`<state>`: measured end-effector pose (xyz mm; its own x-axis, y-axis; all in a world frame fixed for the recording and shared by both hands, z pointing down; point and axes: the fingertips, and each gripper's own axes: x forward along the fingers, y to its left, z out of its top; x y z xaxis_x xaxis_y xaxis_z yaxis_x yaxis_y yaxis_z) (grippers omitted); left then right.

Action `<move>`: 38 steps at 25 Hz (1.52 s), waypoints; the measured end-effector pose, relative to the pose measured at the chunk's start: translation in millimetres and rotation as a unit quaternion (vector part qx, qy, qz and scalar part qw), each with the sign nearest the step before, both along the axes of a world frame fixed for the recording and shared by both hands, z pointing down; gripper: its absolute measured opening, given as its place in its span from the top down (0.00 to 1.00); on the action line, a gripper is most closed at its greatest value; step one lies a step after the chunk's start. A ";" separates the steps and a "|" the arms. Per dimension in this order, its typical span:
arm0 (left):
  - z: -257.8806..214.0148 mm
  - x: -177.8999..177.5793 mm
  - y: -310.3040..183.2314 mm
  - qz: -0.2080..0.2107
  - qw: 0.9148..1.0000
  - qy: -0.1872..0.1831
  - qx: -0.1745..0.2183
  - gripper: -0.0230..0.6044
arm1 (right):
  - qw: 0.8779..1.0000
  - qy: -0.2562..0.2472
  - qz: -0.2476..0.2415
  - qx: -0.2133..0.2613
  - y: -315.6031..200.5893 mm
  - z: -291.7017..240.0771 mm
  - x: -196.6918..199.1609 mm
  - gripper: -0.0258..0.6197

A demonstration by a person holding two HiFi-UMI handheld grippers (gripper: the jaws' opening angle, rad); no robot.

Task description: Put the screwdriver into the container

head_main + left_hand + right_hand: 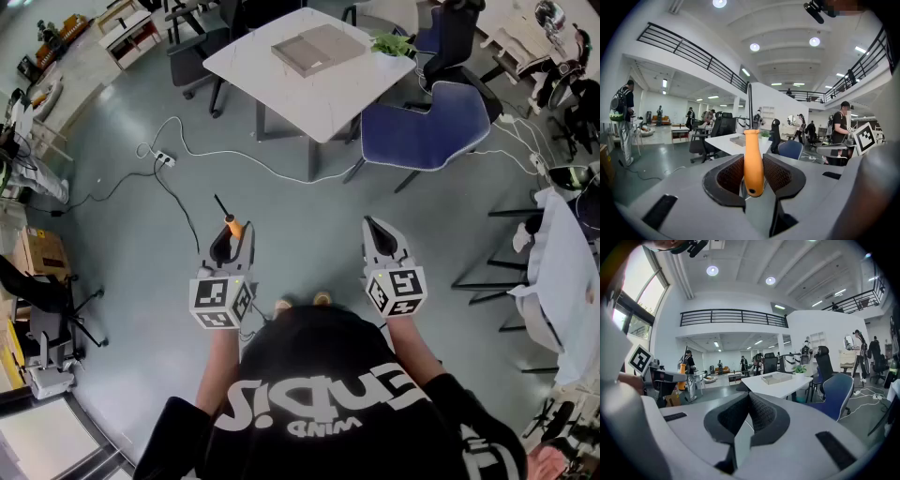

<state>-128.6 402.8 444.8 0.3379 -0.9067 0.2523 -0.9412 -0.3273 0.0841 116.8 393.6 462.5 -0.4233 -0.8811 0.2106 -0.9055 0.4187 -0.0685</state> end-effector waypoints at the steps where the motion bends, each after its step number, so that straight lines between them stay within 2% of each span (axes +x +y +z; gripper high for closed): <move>1: -0.4 0.6 -0.4 0.001 1.000 -0.001 0.000 0.75 | 1.000 0.000 0.000 0.000 0.9 -0.4 -0.3 0.94; 6: -1.0 6.7 -2.1 0.003 1.000 -0.002 -0.001 0.75 | 1.000 -0.004 -0.002 -0.002 2.9 -2.4 1.3 0.94; 11: 3.4 20.4 -2.9 0.003 1.000 -0.005 -0.001 0.75 | 0.999 -0.017 -0.029 -0.002 2.8 -1.8 4.7 0.94; 21: 9.8 30.2 -14.2 -0.023 1.000 -0.003 0.005 0.75 | 0.998 -0.014 -0.053 -0.009 -19.4 10.8 13.3 0.94; 28: 15.3 27.8 -58.8 -0.024 1.000 -0.002 0.003 0.75 | 0.999 -0.011 -0.052 -0.008 -60.7 12.4 10.8 0.94; 38: 20.1 19.2 -164.3 -0.009 1.000 0.002 0.000 0.75 | 0.999 -0.010 -0.037 -0.010 -159.7 13.9 4.5 0.94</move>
